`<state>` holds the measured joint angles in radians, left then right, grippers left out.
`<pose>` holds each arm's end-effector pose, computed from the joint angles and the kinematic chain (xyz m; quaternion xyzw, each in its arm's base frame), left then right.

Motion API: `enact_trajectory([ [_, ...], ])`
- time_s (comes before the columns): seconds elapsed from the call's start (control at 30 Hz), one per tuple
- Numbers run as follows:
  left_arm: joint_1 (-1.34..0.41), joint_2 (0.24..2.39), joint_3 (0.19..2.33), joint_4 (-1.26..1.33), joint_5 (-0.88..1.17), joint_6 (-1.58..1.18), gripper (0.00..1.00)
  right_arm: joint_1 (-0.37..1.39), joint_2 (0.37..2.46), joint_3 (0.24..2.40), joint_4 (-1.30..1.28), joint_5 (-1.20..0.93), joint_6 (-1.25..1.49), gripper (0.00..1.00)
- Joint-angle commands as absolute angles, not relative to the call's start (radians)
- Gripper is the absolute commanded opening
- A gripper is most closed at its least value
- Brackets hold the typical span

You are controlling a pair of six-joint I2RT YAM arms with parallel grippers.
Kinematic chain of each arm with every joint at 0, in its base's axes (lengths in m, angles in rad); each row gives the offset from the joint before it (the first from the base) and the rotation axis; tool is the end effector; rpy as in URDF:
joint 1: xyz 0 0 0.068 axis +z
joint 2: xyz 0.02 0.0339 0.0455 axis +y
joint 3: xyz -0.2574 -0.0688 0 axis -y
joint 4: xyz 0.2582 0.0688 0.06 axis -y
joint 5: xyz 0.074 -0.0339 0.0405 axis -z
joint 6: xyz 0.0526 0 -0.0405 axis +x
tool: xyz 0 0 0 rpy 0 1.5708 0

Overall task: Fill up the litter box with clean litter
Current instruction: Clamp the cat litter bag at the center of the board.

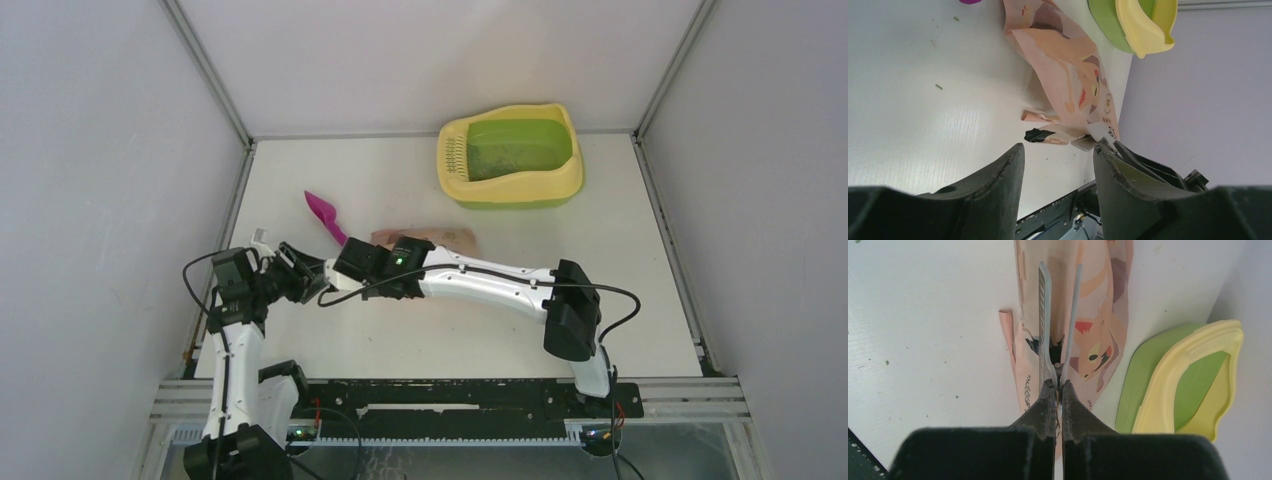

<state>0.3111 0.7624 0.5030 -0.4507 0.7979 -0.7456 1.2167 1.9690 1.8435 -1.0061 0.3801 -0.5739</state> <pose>0.1855 0.0201 0.2109 -0.2822 0.8050 -0.4276 0.2993 0.1694 0.4019 0.2668 -0.7222 0.6314 -0.1074 0.2612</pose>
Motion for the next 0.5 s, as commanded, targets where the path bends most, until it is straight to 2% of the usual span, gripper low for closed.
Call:
enact_trajectory([
  [0.0, 0.322, 0.763, 0.482, -0.399, 0.837, -0.768, 0.57, 1.212, 1.994, 1.892, -0.998, 0.432, -0.564, 0.00],
  [0.47, 0.321, 0.758, 0.469, -0.364, 0.859, -0.793, 0.57, 1.209, 2.069, 1.918, -1.001, 0.541, -0.572, 0.00],
])
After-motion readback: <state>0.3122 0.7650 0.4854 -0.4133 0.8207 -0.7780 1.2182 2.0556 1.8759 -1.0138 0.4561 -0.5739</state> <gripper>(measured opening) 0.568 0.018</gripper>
